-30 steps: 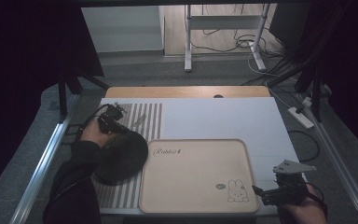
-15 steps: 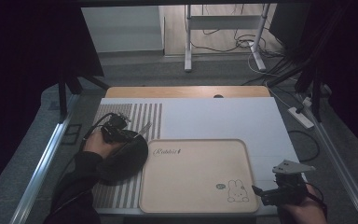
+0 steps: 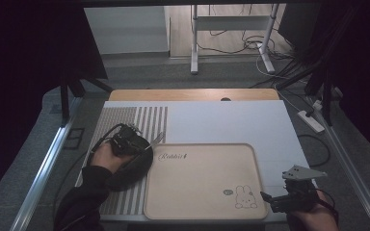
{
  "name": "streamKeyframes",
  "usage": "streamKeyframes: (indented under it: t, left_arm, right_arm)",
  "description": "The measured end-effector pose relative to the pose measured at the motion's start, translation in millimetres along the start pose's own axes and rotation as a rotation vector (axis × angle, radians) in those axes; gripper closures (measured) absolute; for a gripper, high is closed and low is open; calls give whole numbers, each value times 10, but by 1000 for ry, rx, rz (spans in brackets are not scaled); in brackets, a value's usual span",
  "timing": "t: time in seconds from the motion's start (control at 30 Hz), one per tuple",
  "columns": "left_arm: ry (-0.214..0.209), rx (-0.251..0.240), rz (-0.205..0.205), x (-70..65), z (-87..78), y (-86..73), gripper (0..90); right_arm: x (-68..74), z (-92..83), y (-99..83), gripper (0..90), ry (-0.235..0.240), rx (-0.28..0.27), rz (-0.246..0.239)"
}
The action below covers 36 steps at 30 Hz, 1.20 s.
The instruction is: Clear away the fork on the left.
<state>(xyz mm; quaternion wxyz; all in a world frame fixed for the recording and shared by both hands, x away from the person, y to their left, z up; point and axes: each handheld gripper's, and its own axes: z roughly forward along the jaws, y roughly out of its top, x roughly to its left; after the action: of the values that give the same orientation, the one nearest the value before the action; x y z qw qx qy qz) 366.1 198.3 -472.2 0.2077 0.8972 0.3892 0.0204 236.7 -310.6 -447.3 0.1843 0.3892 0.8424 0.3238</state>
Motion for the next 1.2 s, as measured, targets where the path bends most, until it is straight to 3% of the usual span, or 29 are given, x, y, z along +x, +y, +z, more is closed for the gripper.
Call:
streamKeyframes:
  t: [0.63,1.2]
  left_arm:
    - [-28,1,-17,-545,23,-131,857]
    - [-83,14,20,-989,245,126,856]
  right_arm:
    - [11,-2,1,0,3,-1,-17]
    - [17,4,3,0,2,7,-26]
